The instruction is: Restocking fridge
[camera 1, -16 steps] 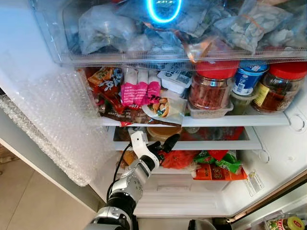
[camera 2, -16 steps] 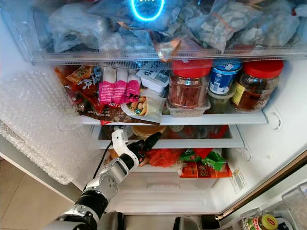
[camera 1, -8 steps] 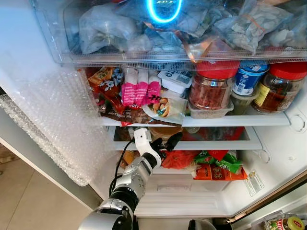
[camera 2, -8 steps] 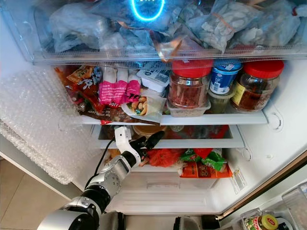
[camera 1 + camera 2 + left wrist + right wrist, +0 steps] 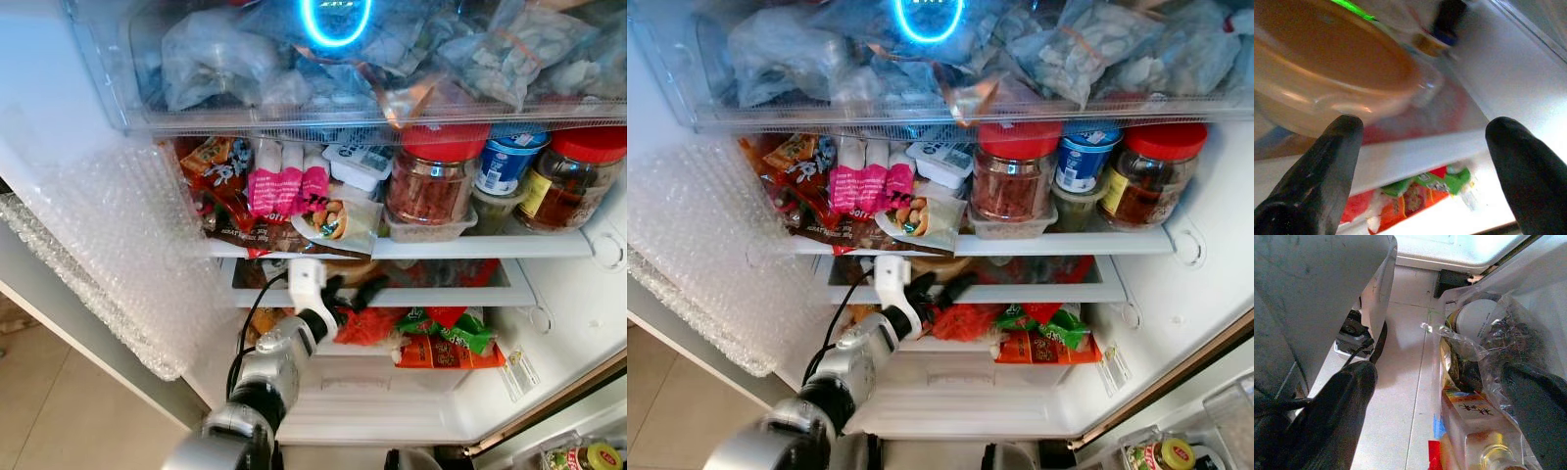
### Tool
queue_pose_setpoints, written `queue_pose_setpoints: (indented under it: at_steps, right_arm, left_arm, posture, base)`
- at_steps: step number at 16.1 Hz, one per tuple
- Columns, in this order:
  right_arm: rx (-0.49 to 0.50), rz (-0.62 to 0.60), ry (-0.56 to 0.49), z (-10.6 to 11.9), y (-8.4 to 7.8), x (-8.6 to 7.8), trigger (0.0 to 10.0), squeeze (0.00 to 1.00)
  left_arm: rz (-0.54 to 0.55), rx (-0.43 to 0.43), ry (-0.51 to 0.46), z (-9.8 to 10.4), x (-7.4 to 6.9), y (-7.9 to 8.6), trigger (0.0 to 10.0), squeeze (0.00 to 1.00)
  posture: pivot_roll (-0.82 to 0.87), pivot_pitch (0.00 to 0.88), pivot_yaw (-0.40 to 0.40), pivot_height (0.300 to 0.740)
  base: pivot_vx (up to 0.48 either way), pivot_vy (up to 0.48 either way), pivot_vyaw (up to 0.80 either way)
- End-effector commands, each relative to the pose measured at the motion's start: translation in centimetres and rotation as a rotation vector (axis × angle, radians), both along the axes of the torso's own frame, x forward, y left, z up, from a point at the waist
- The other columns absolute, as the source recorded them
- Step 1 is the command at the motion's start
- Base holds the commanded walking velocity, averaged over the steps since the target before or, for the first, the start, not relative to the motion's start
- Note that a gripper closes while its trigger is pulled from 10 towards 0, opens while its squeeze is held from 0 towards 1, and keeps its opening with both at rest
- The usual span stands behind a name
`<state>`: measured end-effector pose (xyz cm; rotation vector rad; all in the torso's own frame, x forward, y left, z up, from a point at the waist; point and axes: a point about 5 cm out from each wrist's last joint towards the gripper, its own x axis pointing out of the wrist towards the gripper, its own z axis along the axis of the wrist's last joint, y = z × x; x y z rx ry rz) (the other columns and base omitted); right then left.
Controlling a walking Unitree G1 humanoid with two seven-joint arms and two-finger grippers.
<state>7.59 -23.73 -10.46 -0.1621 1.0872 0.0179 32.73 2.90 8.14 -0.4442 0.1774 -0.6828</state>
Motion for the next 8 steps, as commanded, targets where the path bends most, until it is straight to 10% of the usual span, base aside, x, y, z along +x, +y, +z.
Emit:
queue_pose_setpoints:
  at_steps: [1,8]
  right_arm:
    - [0.014,0.004,0.046,-0.3,0.2,-1.4,10.0,0.0]
    - [0.025,0.01,0.047,-0.4,0.5,-1.3,10.0,0.0]
  left_arm:
    - [-0.055,0.017,-0.027,-0.2,-0.9,-1.1,10.0,0.0]
    - [-0.046,0.247,-0.183,-0.6,-4.4,2.1,10.0,0.0]
  posture:
    - [-0.04,0.065,0.018,0.64]
    - [0.0,0.049,0.036,0.64]
  base:
    - [0.0,0.0,0.0]
    - [0.0,0.0,0.0]
